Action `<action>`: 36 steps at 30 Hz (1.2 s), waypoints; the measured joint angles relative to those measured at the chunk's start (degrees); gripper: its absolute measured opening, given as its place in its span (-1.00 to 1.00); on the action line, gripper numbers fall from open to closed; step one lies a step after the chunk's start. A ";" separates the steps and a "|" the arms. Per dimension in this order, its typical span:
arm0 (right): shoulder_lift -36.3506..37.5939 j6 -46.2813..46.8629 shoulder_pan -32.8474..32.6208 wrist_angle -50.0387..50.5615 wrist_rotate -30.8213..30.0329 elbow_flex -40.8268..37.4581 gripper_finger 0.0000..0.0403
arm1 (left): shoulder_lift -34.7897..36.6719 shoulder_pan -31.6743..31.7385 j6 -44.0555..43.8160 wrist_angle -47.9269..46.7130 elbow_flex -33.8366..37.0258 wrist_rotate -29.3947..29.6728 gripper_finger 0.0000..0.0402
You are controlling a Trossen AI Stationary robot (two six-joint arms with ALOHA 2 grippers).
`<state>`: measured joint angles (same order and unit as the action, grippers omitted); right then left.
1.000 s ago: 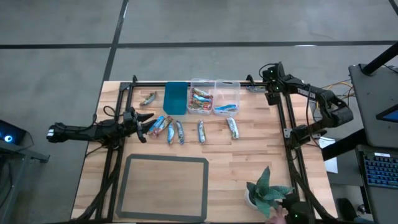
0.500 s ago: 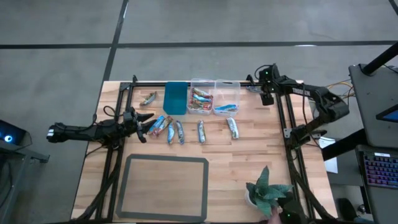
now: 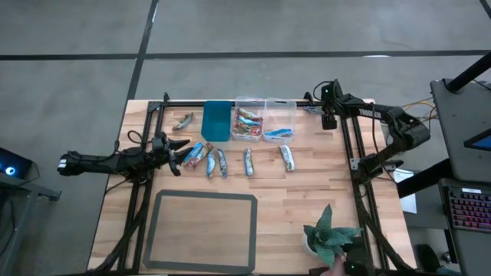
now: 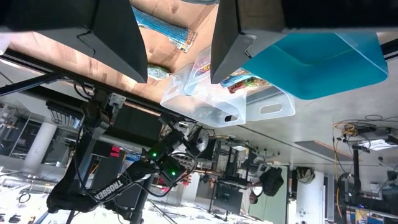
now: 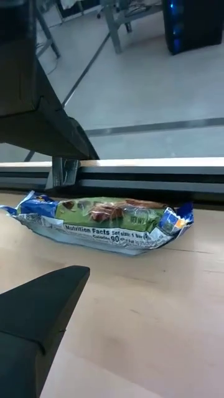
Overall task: Pick and place Granola Bars by type
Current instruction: Put the top blue granola bar into the right transparent bin
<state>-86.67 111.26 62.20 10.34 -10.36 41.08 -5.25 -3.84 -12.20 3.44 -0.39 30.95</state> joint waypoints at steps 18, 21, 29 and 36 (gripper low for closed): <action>-4.84 4.29 -2.08 -2.10 -0.51 0.19 0.42 | -0.01 0.00 0.01 0.02 -0.01 0.00 -0.21; -4.99 4.32 -2.08 -1.67 -0.54 0.48 0.42 | 0.01 0.00 0.00 0.03 0.00 -0.01 -0.21; -5.61 5.44 -2.08 -1.06 -0.35 0.69 0.04 | 0.00 0.00 0.00 0.62 0.00 0.04 -0.21; -6.10 5.76 -2.30 -0.32 -0.58 1.33 -0.53 | 0.01 0.00 0.00 0.70 0.01 0.04 -0.21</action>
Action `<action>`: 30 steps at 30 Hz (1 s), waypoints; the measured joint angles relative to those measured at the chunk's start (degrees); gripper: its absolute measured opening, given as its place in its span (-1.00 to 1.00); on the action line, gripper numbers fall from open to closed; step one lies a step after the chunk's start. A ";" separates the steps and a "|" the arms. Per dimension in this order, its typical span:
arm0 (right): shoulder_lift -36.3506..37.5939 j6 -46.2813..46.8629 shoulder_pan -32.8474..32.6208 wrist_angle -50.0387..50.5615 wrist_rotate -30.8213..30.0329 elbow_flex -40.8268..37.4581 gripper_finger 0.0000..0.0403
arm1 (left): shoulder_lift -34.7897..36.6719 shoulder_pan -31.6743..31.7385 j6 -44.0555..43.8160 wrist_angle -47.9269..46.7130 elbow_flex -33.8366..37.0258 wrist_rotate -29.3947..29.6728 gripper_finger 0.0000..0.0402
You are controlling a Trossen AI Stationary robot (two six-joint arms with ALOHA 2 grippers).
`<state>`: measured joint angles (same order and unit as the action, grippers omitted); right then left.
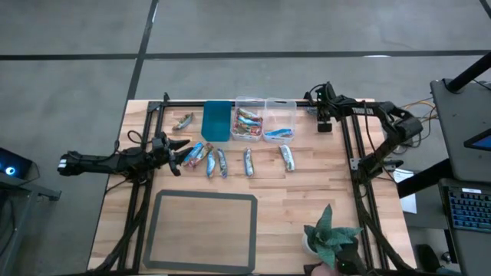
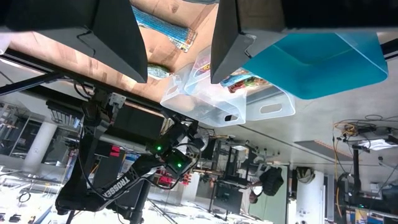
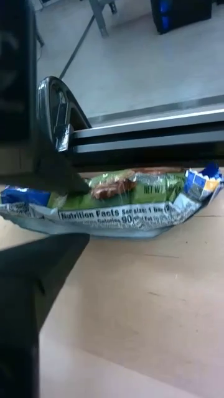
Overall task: Pick and place Granola Bars by type
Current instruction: Put the top blue granola bar into the right transparent bin
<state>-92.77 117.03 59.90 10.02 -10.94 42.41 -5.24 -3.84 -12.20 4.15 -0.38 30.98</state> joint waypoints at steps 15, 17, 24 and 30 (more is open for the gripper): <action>6.45 -4.48 -2.50 5.03 -4.50 0.09 -0.96 | -0.02 0.00 0.01 0.17 0.00 0.00 -0.21; 7.98 -6.39 -3.02 5.68 -5.17 0.11 -0.96 | -0.02 0.00 0.00 0.18 -0.02 0.00 -0.21; 15.47 -12.93 -4.19 12.10 -8.74 0.11 -0.96 | -0.02 0.00 0.00 0.21 0.00 0.00 -0.21; 21.86 -16.72 -5.73 15.84 -10.88 0.11 -0.96 | -0.02 0.00 0.01 0.24 -0.01 0.00 -0.21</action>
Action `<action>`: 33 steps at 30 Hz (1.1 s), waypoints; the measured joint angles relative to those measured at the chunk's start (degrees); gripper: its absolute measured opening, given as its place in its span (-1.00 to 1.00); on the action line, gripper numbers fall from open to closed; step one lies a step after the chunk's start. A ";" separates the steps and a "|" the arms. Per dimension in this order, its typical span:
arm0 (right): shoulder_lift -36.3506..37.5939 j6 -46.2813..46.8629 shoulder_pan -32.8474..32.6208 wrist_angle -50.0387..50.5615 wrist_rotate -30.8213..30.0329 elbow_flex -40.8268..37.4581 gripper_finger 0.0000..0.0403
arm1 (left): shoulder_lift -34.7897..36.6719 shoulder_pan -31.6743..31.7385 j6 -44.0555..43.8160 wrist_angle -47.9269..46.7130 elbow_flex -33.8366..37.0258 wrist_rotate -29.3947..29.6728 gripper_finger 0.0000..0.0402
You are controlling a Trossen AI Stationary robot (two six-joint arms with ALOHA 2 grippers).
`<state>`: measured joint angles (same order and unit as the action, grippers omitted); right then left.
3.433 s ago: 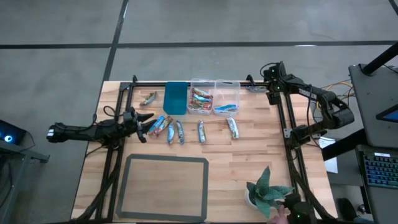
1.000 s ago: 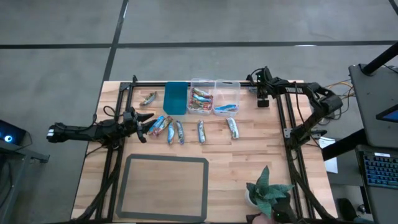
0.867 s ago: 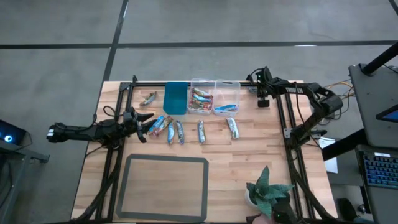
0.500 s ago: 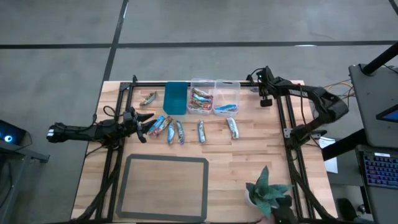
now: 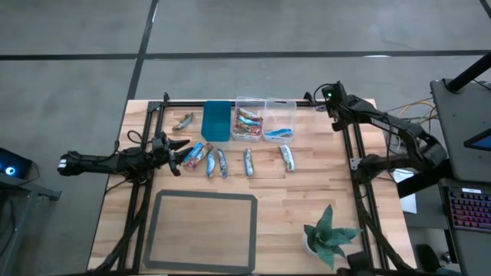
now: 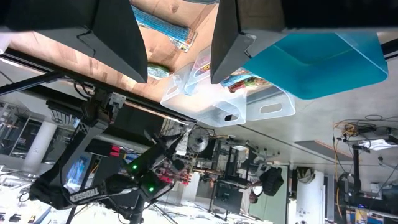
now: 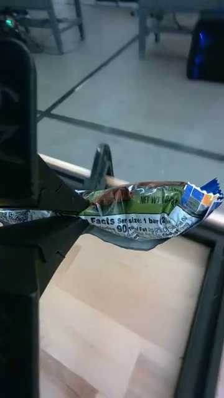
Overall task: Pick and place Granola Bars by type
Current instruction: Put the top blue granola bar into the right transparent bin
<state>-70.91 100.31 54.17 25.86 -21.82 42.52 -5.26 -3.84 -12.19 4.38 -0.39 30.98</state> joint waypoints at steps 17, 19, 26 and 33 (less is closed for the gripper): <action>13.79 -38.32 -2.66 -2.25 1.08 0.62 -0.96 | 0.00 0.00 0.00 0.03 0.00 -0.02 -0.21; 14.46 -44.77 -2.69 -2.69 3.53 1.81 -0.96 | 0.00 0.00 -0.01 0.02 0.01 -0.02 -0.21; 13.85 -62.47 -2.69 -2.65 14.59 9.21 -0.96 | 0.00 0.00 0.00 0.04 0.00 -0.02 -0.21; 8.94 -73.56 -2.69 -1.94 26.51 19.09 -0.96 | 0.00 0.00 0.00 0.04 -0.01 -0.02 -0.21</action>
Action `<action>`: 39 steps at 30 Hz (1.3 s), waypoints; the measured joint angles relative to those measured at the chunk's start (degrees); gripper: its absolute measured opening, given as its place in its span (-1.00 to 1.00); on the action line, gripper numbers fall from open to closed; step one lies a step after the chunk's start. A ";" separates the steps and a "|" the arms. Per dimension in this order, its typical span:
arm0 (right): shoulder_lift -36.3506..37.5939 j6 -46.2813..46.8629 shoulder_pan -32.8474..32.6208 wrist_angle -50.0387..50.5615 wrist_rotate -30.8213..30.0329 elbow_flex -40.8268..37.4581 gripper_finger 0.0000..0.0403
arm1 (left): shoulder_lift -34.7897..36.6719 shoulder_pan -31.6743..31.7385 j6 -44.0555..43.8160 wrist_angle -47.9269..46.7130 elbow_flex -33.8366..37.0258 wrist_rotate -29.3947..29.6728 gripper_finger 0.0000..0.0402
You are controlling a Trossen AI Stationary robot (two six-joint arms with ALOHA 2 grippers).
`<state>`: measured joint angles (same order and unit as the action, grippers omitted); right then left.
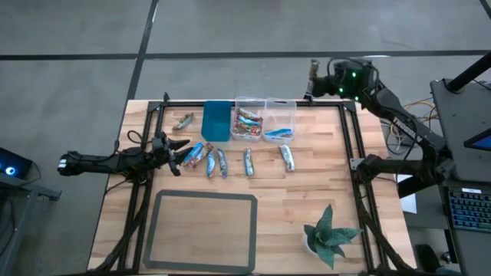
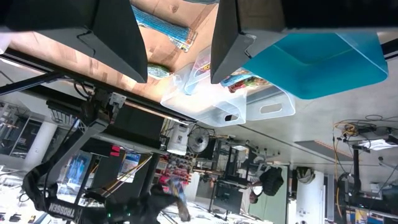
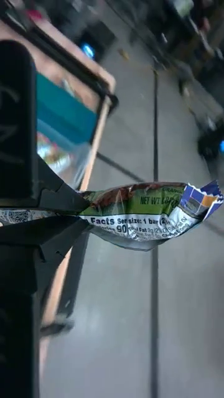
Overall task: Pick and place Granola Bars by type
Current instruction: Put the top blue granola bar into the right transparent bin
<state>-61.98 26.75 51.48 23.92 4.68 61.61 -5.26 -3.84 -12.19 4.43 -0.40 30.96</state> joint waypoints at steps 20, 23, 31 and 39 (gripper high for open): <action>-22.85 -31.86 -8.63 26.23 -1.73 24.52 -0.96 | 0.00 0.00 -0.02 0.00 -0.01 0.00 -0.21; -25.60 -35.74 -10.26 26.66 -2.38 25.48 -0.96 | 0.00 0.00 -0.01 0.00 -0.01 0.00 -0.21; -33.26 -43.95 -15.32 26.77 -6.43 25.87 -0.96 | 0.00 0.00 -0.01 0.00 0.01 -0.01 -0.21; -39.62 -48.11 -18.26 27.13 -9.24 25.87 -0.96 | 0.02 0.00 0.00 0.00 0.00 -0.02 -0.21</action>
<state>-101.60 -21.36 33.22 51.05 -4.56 87.48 -5.24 -3.84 -12.19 4.43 -0.40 30.94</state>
